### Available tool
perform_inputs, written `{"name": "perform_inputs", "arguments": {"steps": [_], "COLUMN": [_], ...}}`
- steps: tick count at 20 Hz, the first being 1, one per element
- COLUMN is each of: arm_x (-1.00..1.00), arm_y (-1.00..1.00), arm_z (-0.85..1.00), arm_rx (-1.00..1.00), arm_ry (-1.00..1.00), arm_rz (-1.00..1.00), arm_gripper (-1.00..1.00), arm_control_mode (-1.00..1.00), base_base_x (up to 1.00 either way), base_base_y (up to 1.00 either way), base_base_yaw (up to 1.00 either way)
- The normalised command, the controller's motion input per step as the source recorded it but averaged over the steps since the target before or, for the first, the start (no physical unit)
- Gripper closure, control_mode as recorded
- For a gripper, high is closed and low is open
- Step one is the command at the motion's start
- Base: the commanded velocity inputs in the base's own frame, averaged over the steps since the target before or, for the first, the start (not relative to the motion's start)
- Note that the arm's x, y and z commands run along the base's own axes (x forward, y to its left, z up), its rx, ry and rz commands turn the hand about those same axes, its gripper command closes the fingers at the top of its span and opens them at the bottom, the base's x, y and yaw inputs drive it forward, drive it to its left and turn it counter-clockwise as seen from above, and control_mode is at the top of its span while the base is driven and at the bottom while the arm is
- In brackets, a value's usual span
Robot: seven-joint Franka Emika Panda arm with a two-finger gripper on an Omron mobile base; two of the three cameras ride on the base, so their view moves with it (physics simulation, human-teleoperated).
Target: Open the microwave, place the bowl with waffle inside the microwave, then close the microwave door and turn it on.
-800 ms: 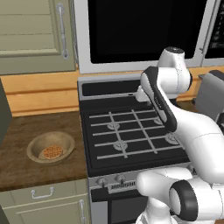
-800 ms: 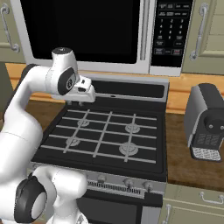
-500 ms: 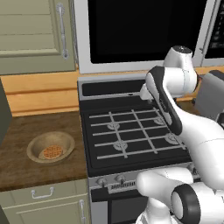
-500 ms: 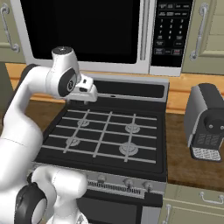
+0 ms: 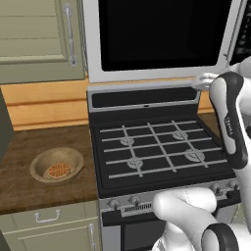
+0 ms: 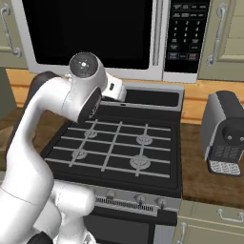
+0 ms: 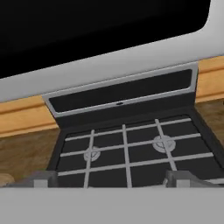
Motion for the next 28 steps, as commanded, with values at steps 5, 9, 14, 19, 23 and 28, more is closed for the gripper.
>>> {"name": "perform_inputs", "arguments": {"steps": [5, 9, 14, 19, 23, 28], "arm_x": [0.06, 0.01, 0.00, 0.08, 0.24, 0.33], "arm_y": [-0.84, -0.48, -0.38, -0.35, -0.18, -0.10], "arm_z": [0.73, 0.01, 0.21, 0.26, 0.19, 0.06], "arm_rx": [0.19, 0.19, 0.22, 0.14, 0.03, 0.00], "arm_ry": [-0.10, 0.01, 0.00, -0.03, -0.02, -0.13], "arm_rz": [-0.05, 0.00, 0.00, 0.00, 0.00, 0.00], "arm_gripper": [-1.00, -1.00, -1.00, -1.00, -1.00, -1.00], "arm_control_mode": [-1.00, -1.00, -1.00, -1.00, -1.00, -1.00], "base_base_x": [0.00, 0.00, 0.00, 0.00, 0.00, 0.00], "base_base_y": [0.00, 0.00, 0.00, 0.00, 0.00, 0.00], "base_base_yaw": [0.00, 0.00, 0.00, 0.00, 0.00, 0.00]}}
